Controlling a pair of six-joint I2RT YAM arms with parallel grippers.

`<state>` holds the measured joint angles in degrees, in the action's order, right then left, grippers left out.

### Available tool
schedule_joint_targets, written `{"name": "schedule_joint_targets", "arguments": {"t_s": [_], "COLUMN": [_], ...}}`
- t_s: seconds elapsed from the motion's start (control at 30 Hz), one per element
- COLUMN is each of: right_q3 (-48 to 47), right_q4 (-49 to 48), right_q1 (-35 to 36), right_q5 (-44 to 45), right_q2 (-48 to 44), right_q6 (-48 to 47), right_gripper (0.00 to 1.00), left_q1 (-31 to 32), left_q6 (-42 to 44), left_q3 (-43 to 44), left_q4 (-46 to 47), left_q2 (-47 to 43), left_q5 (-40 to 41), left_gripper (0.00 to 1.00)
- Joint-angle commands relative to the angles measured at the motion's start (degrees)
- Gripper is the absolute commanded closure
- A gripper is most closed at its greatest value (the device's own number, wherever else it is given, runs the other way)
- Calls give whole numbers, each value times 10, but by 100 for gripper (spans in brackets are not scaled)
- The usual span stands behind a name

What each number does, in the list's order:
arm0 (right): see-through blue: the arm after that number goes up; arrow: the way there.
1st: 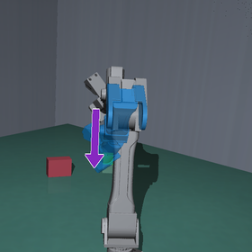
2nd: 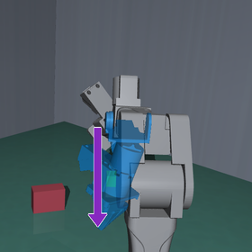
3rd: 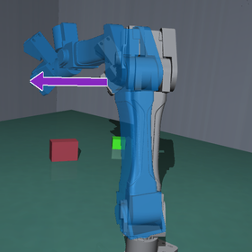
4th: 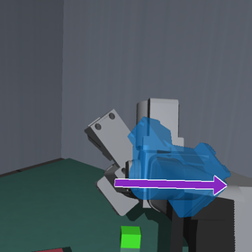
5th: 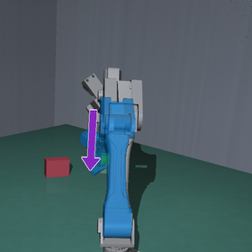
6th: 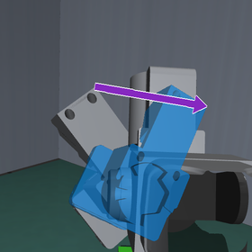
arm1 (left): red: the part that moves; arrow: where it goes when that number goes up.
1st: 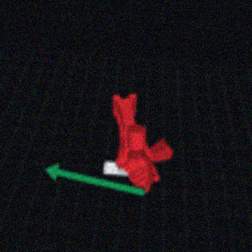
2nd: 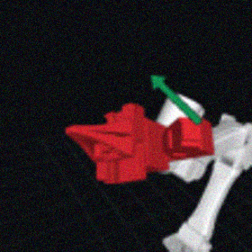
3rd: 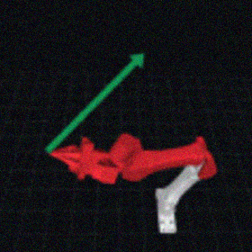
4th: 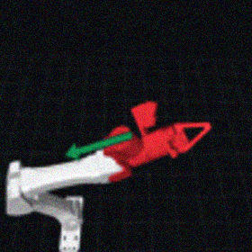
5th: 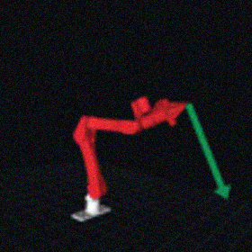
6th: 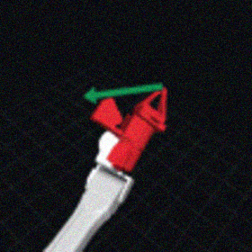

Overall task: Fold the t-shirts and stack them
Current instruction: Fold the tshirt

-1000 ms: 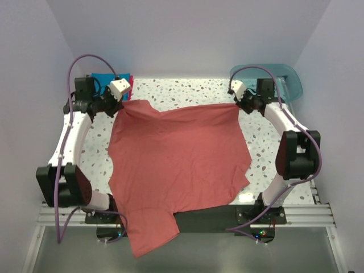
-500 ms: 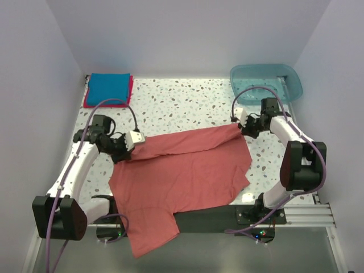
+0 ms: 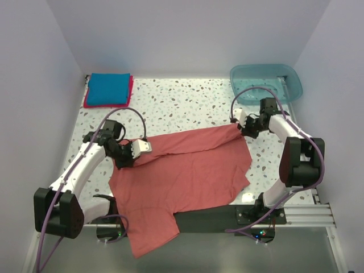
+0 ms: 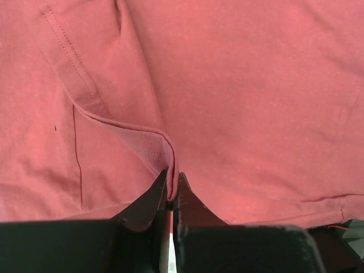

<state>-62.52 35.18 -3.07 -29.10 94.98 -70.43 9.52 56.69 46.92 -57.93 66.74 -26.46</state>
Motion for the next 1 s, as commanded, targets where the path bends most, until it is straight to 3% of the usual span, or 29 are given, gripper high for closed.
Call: {"name": "schedule_joint_targets", "arguments": {"t_s": [0.0,0.07,0.13,0.2,0.3,0.47,0.63,0.97], "right_q3": [-16,-21,-37,-60,-104,-197,-227,-207], "right_q4": [11,31,57,100,143,216,220,161], "right_q1": [0,-1,-2,-11,-20,-4,47,81], "right_q5": [-4,11,25,28,10,-41,-2,69], "right_q2": [-2,1,4,-1,-9,33,95,163], "right_q6": [-36,-46,-64,-77,-70,7,100,167], "right_gripper": [100,100,79,59,51,50,57,57], "left_q1": [2,2,2,3,2,2,4,21], "left_q6": [24,54,96,119,119,-14,-149,-225], "left_q3": [-2,7,16,31,47,90,142,140], "left_q4": [-7,-26,-64,-85,-83,5,85,157], "left_q2": [-6,-19,-35,-59,-63,44,161,262], "left_q5": [15,3,-13,-35,-44,-62,-87,-76], "left_gripper": [94,77,61,56,54,55,49,46]}}
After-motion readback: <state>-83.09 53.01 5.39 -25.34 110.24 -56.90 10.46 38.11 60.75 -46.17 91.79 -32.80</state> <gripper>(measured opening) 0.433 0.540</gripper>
